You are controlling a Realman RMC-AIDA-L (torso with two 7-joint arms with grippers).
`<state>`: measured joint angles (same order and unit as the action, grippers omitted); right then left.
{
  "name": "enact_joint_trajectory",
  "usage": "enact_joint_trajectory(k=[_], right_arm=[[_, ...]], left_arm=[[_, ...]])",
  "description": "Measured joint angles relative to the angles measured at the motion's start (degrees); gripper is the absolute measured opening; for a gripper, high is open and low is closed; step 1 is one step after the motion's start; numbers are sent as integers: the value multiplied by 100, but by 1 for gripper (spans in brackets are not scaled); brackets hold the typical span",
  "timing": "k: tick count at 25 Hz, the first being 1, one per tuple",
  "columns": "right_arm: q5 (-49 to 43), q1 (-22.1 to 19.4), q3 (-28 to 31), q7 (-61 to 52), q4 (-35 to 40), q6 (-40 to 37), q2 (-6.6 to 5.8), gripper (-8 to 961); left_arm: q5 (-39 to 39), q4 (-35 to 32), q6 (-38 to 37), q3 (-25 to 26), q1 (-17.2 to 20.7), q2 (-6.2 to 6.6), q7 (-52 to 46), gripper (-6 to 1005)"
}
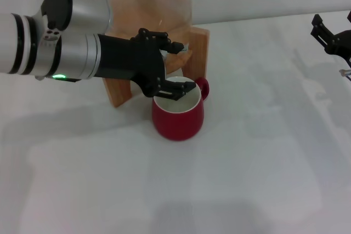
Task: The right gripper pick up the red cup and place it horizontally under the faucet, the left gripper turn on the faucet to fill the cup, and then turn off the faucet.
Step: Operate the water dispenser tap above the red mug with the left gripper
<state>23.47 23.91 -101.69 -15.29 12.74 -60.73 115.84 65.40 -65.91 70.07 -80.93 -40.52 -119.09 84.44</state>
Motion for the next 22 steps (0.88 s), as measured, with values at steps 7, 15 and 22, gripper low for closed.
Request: enact_joint_trajectory(k=[7,15,22], right_arm=[[0,0,0,0,0,0,0,874],[0,0,-8,0,0,-14,0,873],[0,0,-2,0,0,-38,0,874]], left_arm=[[-1,3,-13,70,0,0,39,813],[2,9,-24,75,0,0,49,812],[16,9,-26,75,0,-2,54,811]])
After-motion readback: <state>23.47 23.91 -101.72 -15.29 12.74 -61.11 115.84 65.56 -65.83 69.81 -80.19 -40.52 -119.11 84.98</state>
